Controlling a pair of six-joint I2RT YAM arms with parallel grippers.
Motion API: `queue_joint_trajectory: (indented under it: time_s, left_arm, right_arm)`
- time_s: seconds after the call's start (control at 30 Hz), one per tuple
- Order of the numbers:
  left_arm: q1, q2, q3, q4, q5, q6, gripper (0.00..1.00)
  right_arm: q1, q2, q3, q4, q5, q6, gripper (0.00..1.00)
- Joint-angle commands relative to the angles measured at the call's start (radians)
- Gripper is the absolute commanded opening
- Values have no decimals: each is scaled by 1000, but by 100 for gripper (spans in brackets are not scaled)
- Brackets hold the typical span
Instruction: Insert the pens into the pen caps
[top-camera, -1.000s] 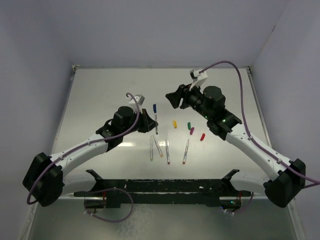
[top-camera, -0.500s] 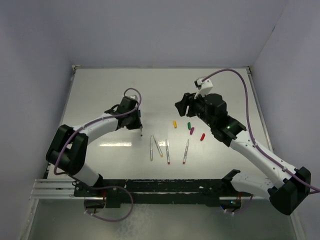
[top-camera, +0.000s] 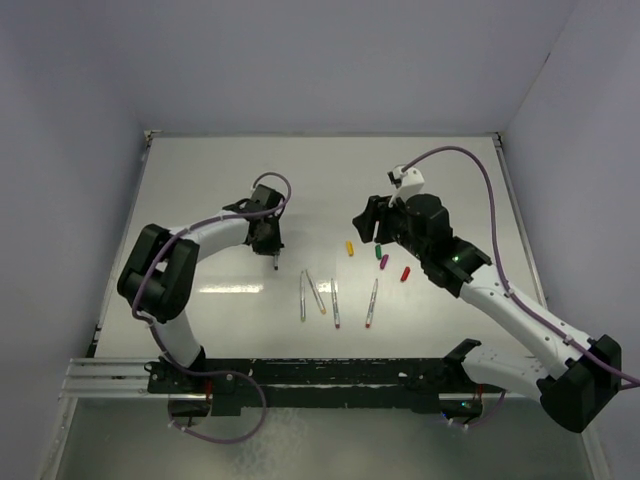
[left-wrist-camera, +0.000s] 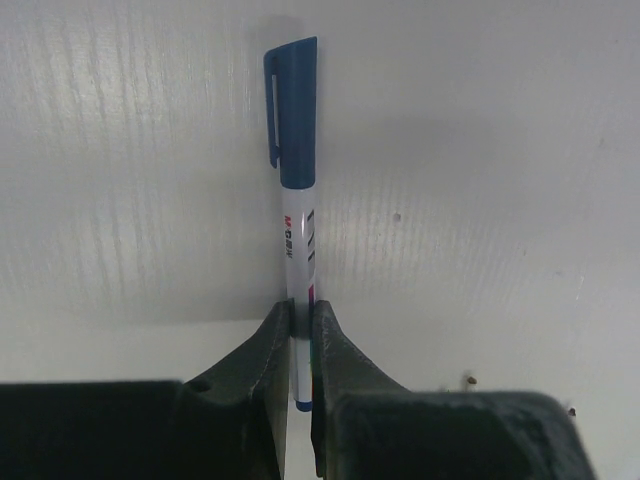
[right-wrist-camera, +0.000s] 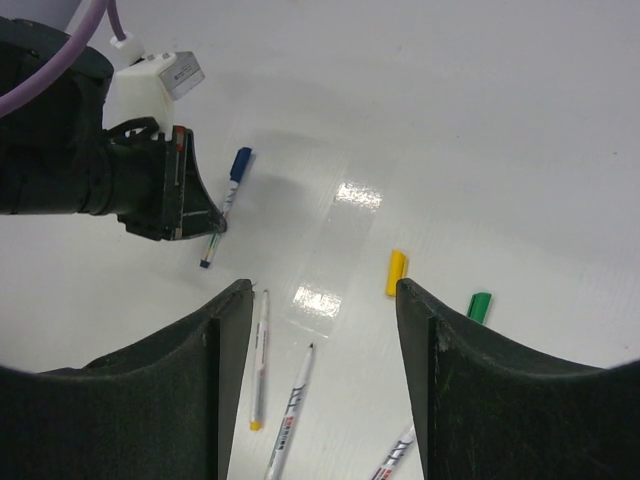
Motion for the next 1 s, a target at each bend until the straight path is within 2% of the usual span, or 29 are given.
queue_joint_trajectory:
  time_s: [0.0, 0.27, 0.37, 0.77, 0.97]
  left_arm:
    - [15, 25, 48, -3, -36, 34, 7]
    - [16, 21, 64, 4, -22, 46, 35]
    - [15, 5, 68, -1, -24, 50, 43]
    - [10, -180, 71, -64, -47, 60, 51]
    - [-80, -278, 41, -113, -62, 54, 51]
  right_arm:
    - [2, -34, -12, 16, 16, 24, 61]
    - [1, -45, -33, 28, -3, 35, 60]
    - [1, -45, -40, 41, -14, 41, 60]
    - [1, -51, -50, 41, 37, 56, 59]
    - [1, -11, -44, -27, 138, 91, 60]
